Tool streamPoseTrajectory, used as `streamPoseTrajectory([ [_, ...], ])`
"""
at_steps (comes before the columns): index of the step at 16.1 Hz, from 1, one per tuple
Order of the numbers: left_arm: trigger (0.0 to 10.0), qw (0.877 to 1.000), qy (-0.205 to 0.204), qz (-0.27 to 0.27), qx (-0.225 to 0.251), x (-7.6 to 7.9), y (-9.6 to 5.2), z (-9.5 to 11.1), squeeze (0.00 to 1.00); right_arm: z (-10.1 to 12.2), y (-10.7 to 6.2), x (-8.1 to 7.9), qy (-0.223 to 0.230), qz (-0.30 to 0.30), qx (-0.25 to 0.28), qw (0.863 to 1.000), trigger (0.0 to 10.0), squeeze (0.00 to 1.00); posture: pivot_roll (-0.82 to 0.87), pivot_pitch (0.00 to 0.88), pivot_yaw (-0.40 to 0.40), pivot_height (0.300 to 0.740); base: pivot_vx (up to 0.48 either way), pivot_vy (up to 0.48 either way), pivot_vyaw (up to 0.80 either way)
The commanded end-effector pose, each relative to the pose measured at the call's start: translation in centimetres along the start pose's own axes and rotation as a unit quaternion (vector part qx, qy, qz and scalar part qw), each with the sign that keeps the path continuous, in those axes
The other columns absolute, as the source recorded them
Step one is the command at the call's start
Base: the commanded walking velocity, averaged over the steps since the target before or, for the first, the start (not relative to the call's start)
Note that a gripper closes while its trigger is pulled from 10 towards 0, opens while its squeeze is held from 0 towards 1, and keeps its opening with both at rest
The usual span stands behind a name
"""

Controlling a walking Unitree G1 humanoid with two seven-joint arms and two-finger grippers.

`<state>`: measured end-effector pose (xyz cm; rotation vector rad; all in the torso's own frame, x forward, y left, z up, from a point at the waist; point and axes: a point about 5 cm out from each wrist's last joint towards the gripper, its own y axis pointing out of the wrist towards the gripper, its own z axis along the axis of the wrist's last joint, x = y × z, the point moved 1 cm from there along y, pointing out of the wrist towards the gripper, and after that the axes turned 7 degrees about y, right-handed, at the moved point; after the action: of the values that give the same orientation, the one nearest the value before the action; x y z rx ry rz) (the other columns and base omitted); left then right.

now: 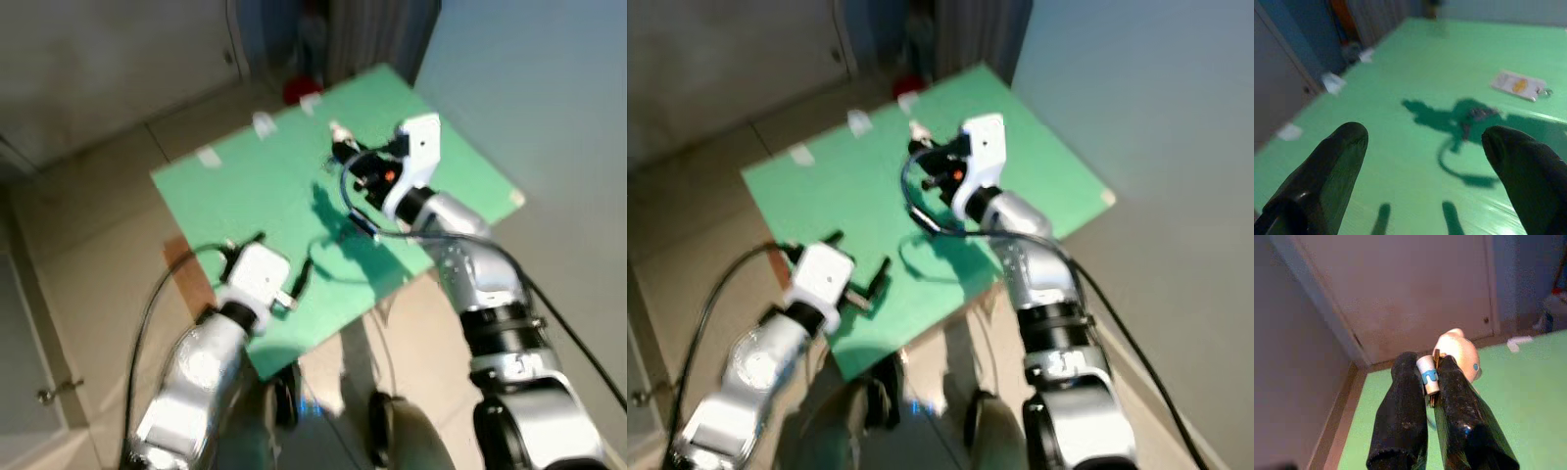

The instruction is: Hang keys on a hook

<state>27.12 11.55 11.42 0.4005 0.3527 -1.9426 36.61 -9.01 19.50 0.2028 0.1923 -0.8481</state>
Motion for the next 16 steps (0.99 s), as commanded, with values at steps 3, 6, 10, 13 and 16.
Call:
streamPoseTrajectory([
  [3,10.0,0.997,0.026,-0.07,0.037,-2.5,0.8,0.8,0.0,1.1,-1.2,4.0,-0.034,0.009,-0.053,0.998,0.0,0.0,-0.08,0.073,0.032,0.74,0.0,0.0,0.0],
  [6,10.0,0.991,0.035,-0.115,0.053,-3.5,0.9,1.9,0.0,1.3,-2.0,5.0,-0.044,0.04,-0.086,0.995,0.0,0.0,-0.07,0.072,0.032,0.74,0.0,0.0,0.0],
  [10,10.0,0.983,0.029,-0.17,0.057,-4.0,0.6,2.2,0.0,1.7,-2.9,5.0,-0.059,0.103,-0.117,0.986,0.0,0.0,-0.08,0.086,0.036,0.74,0.0,0.0,0.0],
  [13,10.0,0.981,0.022,-0.181,0.061,-4.1,0.6,2.3,0.0,1.3,-3.7,5.0,-0.075,0.118,-0.132,0.981,0.0,0.0,-0.09,0.089,0.039,0.74,0.0,0.0,0.0],
  [16,10.0,0.984,-0.026,-0.161,0.066,-4.1,0.2,2.1,0.0,2.1,-4.5,4.5,-0.049,0.117,-0.098,0.987,0.0,0.0,-0.1,0.085,0.056,0.74,0.0,0.0,0.0],
])
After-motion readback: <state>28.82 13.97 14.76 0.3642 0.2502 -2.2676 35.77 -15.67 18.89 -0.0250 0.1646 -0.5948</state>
